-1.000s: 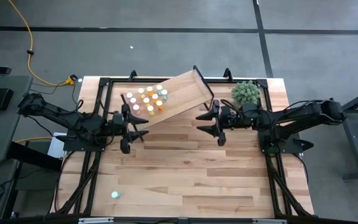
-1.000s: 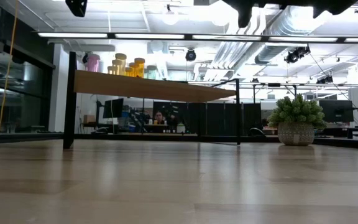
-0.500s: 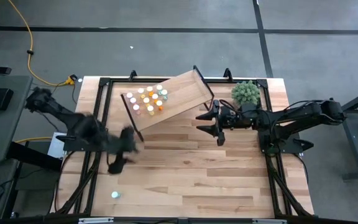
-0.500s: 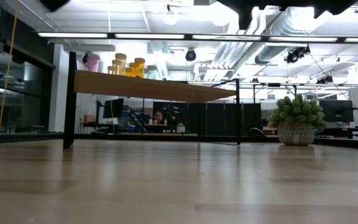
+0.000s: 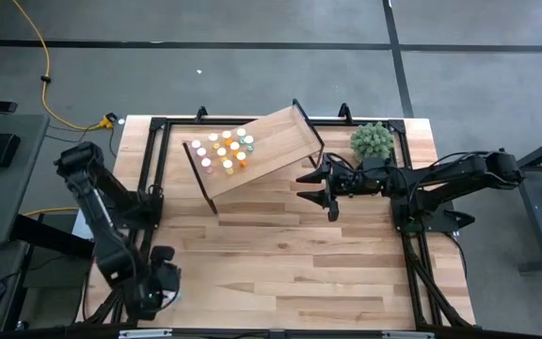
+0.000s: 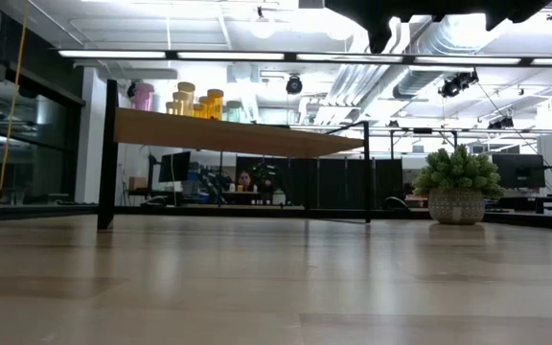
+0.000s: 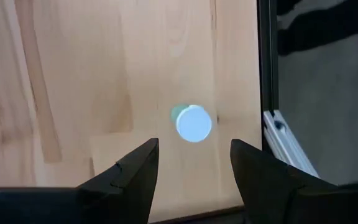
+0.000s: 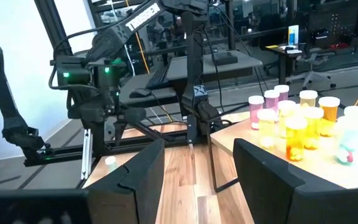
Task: Pick and place medicine bottles onto shelf by color
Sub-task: Put the blue pill bottle on the shelf aligned with the other blue pill bottles
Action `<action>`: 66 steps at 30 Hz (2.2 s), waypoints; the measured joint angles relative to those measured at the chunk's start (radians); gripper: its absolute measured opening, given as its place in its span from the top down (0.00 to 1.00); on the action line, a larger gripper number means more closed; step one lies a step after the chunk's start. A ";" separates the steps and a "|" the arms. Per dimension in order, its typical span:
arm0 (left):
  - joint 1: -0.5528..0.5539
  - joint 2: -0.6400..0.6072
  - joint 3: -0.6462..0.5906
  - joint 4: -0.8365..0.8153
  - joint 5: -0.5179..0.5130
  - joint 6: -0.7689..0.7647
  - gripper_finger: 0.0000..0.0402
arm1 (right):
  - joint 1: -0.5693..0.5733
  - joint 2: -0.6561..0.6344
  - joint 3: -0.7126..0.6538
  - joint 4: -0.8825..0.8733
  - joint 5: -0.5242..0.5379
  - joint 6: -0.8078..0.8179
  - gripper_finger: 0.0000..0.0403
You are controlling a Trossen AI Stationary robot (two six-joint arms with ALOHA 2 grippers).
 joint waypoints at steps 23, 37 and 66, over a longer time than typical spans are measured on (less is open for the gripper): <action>-0.055 0.165 0.000 0.073 -0.101 -0.107 0.53 | 0.000 0.000 0.000 -0.038 0.000 0.000 0.54; -0.057 0.250 0.000 0.085 -0.052 -0.107 0.53 | 0.000 0.000 0.000 -0.038 0.000 0.000 0.54; 0.012 0.137 0.004 0.045 -0.038 -0.040 0.73 | 0.000 0.000 0.000 -0.038 0.000 0.000 0.54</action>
